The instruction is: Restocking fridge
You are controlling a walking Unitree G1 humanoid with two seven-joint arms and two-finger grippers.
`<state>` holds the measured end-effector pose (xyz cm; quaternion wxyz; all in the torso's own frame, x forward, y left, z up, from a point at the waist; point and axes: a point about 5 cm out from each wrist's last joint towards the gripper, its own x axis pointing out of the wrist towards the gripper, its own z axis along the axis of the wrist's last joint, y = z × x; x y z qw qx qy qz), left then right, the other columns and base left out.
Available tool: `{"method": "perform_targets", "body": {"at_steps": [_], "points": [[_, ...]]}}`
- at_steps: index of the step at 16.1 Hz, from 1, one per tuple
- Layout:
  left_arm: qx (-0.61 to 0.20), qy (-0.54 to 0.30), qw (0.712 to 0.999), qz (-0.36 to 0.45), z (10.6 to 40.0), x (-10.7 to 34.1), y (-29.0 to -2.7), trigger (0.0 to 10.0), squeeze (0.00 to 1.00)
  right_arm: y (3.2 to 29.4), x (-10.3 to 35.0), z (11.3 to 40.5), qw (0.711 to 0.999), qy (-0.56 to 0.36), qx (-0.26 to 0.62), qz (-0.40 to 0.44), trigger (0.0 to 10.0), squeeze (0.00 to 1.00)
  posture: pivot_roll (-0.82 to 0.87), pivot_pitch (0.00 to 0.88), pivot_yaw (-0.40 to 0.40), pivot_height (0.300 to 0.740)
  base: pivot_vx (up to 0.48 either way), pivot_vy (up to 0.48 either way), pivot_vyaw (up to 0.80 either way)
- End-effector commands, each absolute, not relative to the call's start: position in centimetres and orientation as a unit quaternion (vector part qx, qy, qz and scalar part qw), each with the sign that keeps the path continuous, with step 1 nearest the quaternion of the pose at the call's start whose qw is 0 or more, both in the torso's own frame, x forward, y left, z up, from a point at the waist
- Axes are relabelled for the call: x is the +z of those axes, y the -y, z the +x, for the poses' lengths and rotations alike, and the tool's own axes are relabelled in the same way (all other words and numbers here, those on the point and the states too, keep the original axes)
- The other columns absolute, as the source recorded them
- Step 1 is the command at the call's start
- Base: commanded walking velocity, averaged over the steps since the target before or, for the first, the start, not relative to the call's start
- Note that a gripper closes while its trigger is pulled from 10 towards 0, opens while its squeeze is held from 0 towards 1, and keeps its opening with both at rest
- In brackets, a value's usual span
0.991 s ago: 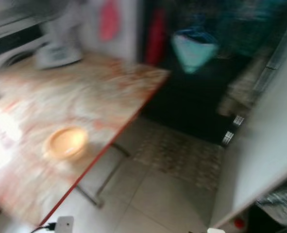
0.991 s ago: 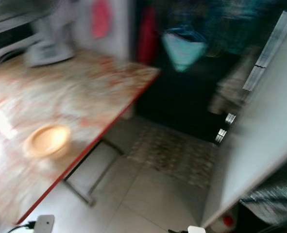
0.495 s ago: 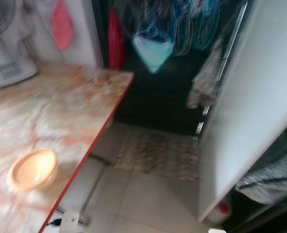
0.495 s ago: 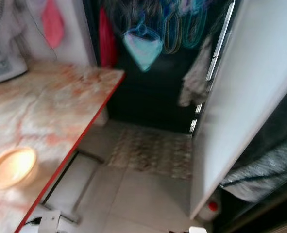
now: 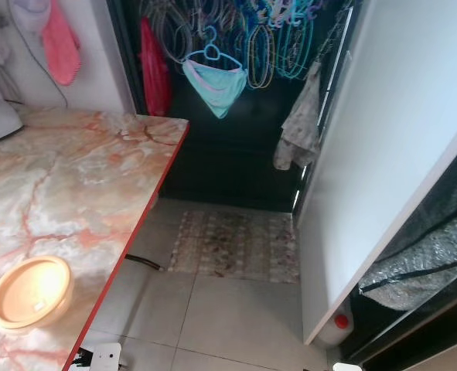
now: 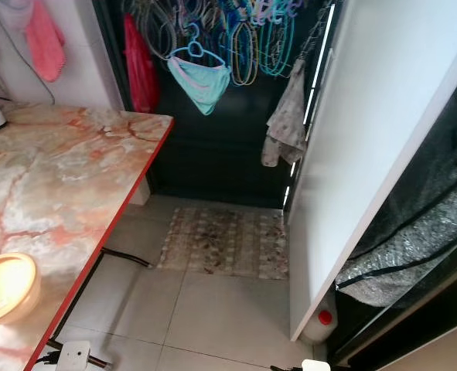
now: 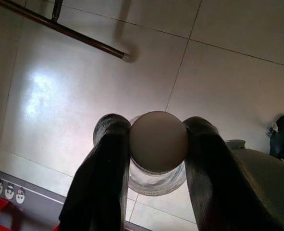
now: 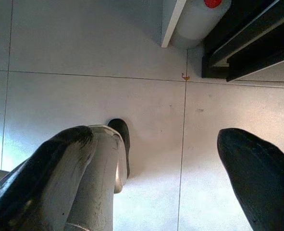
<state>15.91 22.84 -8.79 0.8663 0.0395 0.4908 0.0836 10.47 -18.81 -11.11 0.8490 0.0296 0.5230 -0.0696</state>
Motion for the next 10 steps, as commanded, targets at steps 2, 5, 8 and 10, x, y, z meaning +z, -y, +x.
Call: {"method": "perform_targets", "body": {"at_steps": [2,5,8,10], "points": [[0.085,-0.500,0.861,0.036,15.53,-8.91,-23.11,10.0,0.00,18.19,-12.04,7.07,0.811,-0.581,-0.062,0.031,10.0,0.00,-0.05,0.000,0.061,0.740,0.000,0.000,-0.78],[0.077,-0.504,0.859,0.032,15.47,-8.96,-23.00,10.0,0.00,18.28,-12.05,7.03,0.810,-0.582,-0.063,0.025,10.0,0.00,-0.05,0.000,0.060,0.740,0.000,0.000,-0.78],[0.078,-0.504,0.860,0.032,15.47,-8.96,-22.99,10.0,0.00,18.30,-12.05,7.00,0.810,-0.583,-0.063,0.026,10.0,0.00,-0.05,0.000,0.058,0.740,0.000,0.000,-0.78],[0.079,-0.503,0.860,0.030,15.44,-8.96,-23.03,10.0,0.00,18.26,-12.06,6.96,0.810,-0.583,-0.064,0.027,10.0,0.00,-0.06,0.000,0.063,0.740,0.000,0.000,-0.78]]}}
